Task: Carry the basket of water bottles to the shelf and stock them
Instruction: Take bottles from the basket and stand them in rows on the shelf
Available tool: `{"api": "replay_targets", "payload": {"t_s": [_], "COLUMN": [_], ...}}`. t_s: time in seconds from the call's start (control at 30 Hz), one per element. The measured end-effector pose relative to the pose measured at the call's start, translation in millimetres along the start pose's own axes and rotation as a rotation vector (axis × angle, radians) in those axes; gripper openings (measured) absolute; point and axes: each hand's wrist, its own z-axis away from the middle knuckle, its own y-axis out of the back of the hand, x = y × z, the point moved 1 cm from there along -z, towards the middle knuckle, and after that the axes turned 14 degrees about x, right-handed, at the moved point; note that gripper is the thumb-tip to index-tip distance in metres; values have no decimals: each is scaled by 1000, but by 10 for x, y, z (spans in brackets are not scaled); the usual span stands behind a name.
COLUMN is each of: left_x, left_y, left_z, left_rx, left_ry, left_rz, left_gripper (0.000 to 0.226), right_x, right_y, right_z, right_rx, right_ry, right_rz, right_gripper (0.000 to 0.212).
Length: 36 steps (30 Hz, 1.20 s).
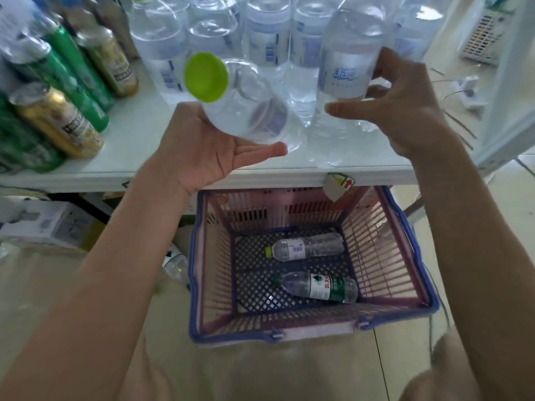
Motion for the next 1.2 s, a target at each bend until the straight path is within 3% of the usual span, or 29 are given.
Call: {"api": "replay_targets", "payload": {"t_s": [0.07,0.23,0.43,0.6,0.87,1.03,1.2], "left_x": [-28,-169,-283,-340,-347,-374,-314], "left_y": [-80,-178,-254,-313,-394,-358,-301], "left_z": [-69,-262,-341,-350,-421,-489,-532], "left_rx": [12,74,147,283,426,641,703], "left_ry": [-13,17,-90,-297,-432,-503,-566], "left_rz": [11,-60,-47,-401,-691,-903,-1104], "left_gripper": [52,70,82,75,59,69,74], "right_x": [62,132,155,118,131,110,149], "right_y": [-87,-247,-274,-403,-537,-632,-653], "right_z": [30,63,96,174,234,310,340], "right_rx": [33,150,217,250,367,359,353], "right_ry": [-17,-59,-61,-18,-15,46,47], "right_rz": [48,-1,24,114,115,126,107], "right_gripper": [74,69,67,71,75,82,86]}}
